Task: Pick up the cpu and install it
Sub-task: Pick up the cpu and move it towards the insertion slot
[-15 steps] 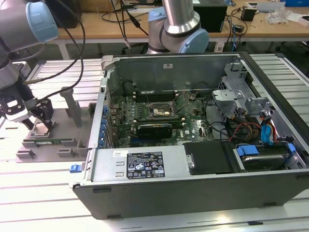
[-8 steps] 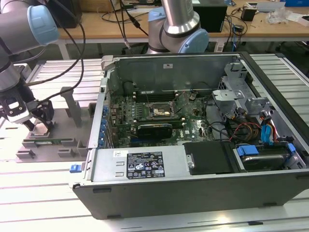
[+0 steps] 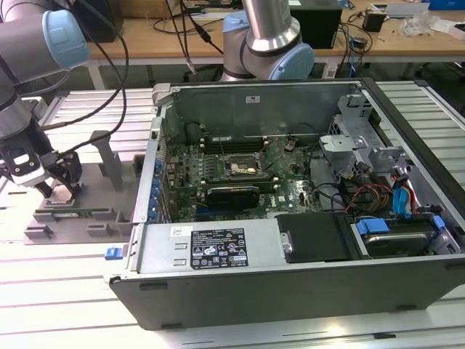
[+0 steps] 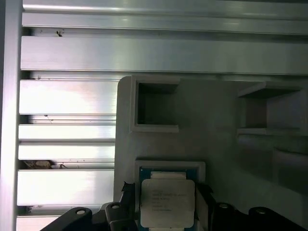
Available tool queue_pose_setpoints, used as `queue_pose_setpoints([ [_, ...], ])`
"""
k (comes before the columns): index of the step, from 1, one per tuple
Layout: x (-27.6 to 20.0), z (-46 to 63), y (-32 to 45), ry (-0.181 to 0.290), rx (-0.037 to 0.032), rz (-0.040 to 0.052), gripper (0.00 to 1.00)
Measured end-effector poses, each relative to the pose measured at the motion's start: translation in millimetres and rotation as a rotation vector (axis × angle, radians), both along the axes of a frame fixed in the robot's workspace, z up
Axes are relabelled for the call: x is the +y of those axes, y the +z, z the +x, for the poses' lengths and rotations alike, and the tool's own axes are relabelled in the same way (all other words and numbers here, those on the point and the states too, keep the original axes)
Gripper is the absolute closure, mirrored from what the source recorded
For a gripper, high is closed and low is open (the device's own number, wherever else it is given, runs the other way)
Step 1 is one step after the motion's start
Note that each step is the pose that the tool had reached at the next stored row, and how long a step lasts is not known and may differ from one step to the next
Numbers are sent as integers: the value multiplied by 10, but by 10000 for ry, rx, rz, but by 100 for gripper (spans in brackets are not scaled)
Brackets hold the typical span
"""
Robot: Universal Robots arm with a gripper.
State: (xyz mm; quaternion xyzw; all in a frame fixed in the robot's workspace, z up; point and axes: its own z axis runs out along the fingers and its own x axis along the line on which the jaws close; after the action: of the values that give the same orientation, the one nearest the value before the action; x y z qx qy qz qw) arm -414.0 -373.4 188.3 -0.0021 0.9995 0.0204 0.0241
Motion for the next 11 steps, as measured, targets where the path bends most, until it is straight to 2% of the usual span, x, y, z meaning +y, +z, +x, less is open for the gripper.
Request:
queue_pose_setpoints([
  [3,0,0,0,-62,0,0,40],
  [8,0,1,-1,-517,-1,1,40],
  [11,0,1,0,-577,0,1,40],
])
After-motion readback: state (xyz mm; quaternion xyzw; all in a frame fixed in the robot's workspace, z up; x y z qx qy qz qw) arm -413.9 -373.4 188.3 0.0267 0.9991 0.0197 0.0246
